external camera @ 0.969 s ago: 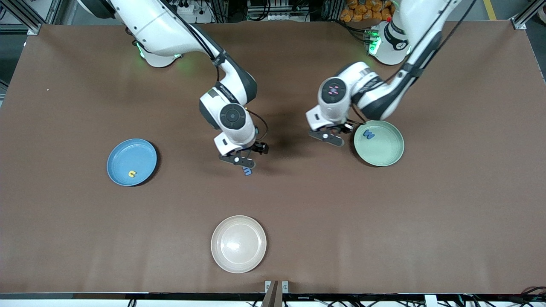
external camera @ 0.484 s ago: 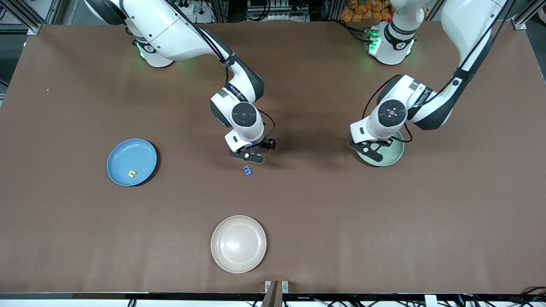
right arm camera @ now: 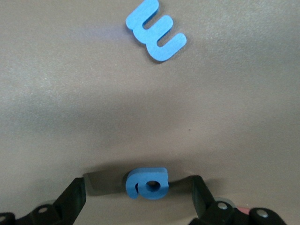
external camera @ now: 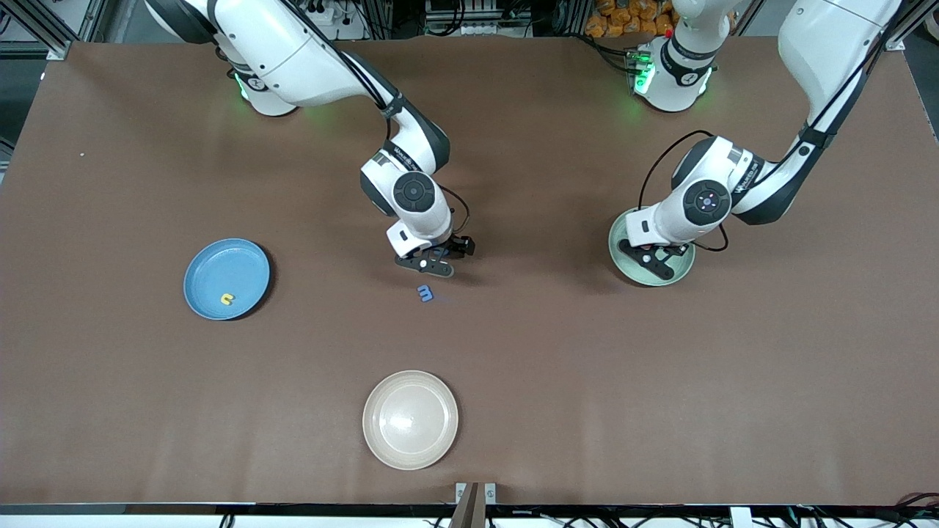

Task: Sort upper and lower case letters into plates
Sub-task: 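Place the Q on the green plate while the right gripper grasps a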

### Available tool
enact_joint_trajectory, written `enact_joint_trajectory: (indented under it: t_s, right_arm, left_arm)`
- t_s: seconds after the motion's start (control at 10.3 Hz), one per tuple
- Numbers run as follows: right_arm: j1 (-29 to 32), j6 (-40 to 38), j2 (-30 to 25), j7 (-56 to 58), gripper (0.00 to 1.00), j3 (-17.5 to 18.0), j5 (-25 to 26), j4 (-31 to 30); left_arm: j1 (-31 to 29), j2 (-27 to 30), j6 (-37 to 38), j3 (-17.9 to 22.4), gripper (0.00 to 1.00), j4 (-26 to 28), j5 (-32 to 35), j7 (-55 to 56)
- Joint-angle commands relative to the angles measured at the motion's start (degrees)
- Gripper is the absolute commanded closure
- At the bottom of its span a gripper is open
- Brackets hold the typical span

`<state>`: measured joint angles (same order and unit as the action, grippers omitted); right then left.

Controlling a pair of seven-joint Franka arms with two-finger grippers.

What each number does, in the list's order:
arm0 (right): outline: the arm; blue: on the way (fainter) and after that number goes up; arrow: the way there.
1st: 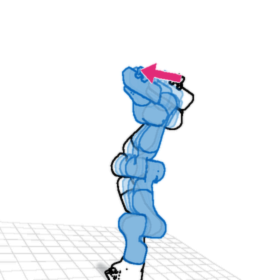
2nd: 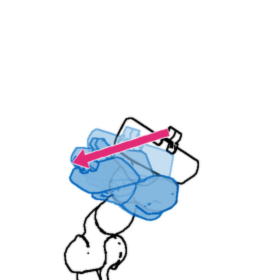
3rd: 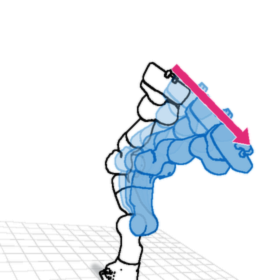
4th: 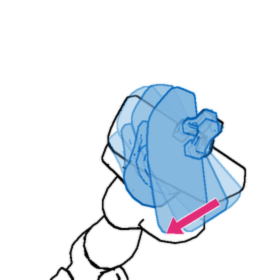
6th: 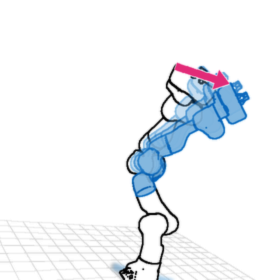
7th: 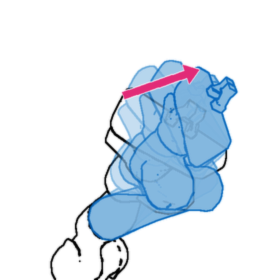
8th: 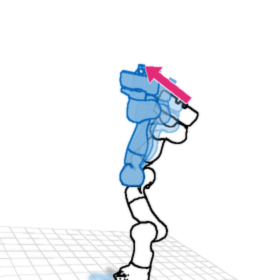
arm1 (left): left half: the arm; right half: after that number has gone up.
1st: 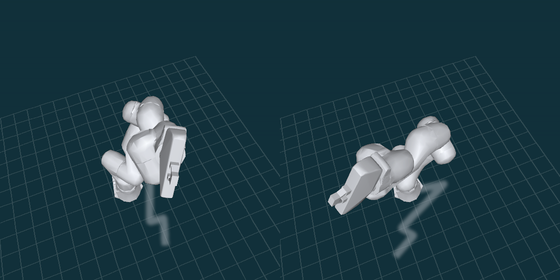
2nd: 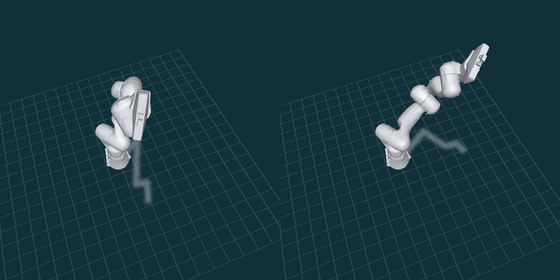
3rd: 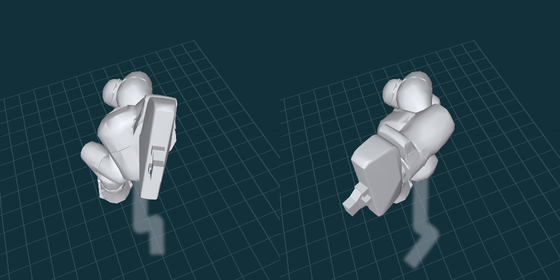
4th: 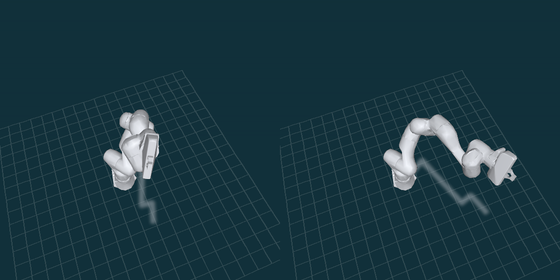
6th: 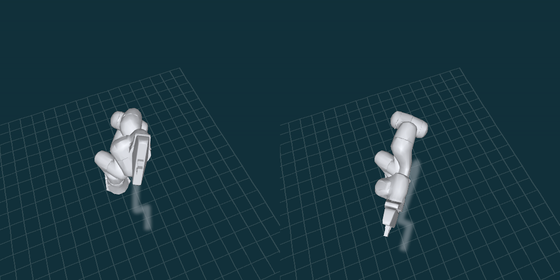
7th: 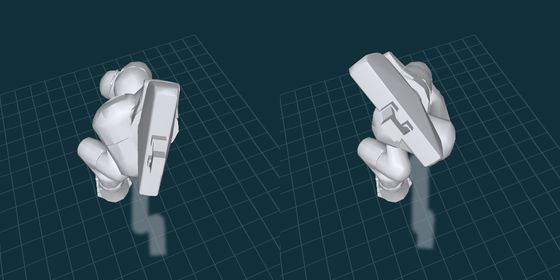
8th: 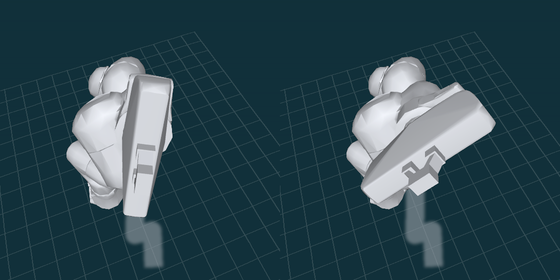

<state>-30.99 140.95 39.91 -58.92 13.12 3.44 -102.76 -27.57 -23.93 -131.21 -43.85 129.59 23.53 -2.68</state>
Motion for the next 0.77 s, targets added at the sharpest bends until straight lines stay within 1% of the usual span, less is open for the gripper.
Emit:
enact_joint_trajectory:
  t_s: [0.0, 0.1, 0.39, 0.48, 0.58, 0.68]
  right_arm:
    - [1.29, 0.37, -1.06, -1.29, 0.84, 1.30, 0.69, -1.04]
    - [1.29, 0.37, -1.15, -1.29, 1.00, 1.30, 0.69, -1.04]
    - [1.29, 0.20, -1.41, -1.20, 1.00, 1.56, 0.78, -1.22]
    - [1.37, -0.06, -1.67, -1.11, 1.00, 1.48, 0.95, -1.13]
    - [1.72, -0.50, -2.80, -1.03, 1.00, 1.47, 0.87, -1.13]
    - [3.64, -1.90, -5.08, -0.76, 1.00, 1.47, 0.87, -1.13]
  left_arm:
    - [-1.00, 0.46, -0.72, -1.15, 0.74, 0.66, 0.37, -0.92]
    - [-1.00, 0.37, -0.72, -1.06, 0.73, 0.66, 0.55, -1.10]
    - [-2.49, -0.24, -0.72, -0.71, 0.71, 0.05, 1.16, -6.01]
    - [-2.49, -0.33, -0.72, -0.71, 0.46, 0.05, 1.16, -6.28]
    - [-2.41, -0.24, -0.72, -0.71, 0.00, -0.04, 1.16, -6.29]
    - [-2.41, -0.24, -0.72, -0.80, 0.00, -0.04, 1.25, -6.29]
